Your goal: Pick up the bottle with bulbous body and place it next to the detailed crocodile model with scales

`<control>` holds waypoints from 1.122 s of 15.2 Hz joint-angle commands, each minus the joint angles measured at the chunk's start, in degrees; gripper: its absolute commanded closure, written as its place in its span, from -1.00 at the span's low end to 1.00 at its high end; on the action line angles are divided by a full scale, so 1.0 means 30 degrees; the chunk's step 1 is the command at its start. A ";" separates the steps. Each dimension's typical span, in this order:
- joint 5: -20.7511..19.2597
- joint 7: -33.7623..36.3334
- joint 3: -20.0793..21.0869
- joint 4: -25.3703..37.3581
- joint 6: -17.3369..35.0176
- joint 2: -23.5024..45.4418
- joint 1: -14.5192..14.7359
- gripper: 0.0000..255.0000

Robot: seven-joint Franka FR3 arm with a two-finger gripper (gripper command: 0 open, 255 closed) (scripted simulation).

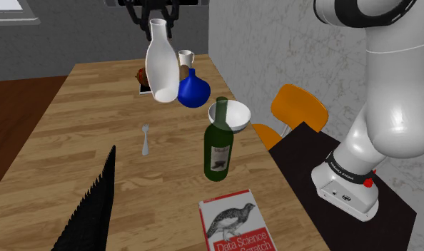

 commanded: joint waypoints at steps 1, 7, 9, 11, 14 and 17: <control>-0.0193 -0.0013 -0.0042 0.1475 -0.0917 0.0555 0.0299 1.00; 0.0368 0.0905 0.0408 -0.1099 -0.0411 -0.1530 0.0273 1.00; 0.0865 0.1462 0.0674 -0.3360 0.0397 -0.3027 0.0187 1.00; 0.1314 0.2005 0.0905 -0.5161 0.0999 -0.4288 0.0240 1.00; 0.1916 0.2832 0.1259 -0.7311 0.1660 -0.5885 0.0466 1.00; 0.2460 0.3700 0.1648 -0.9002 0.2128 -0.7225 0.0802 1.00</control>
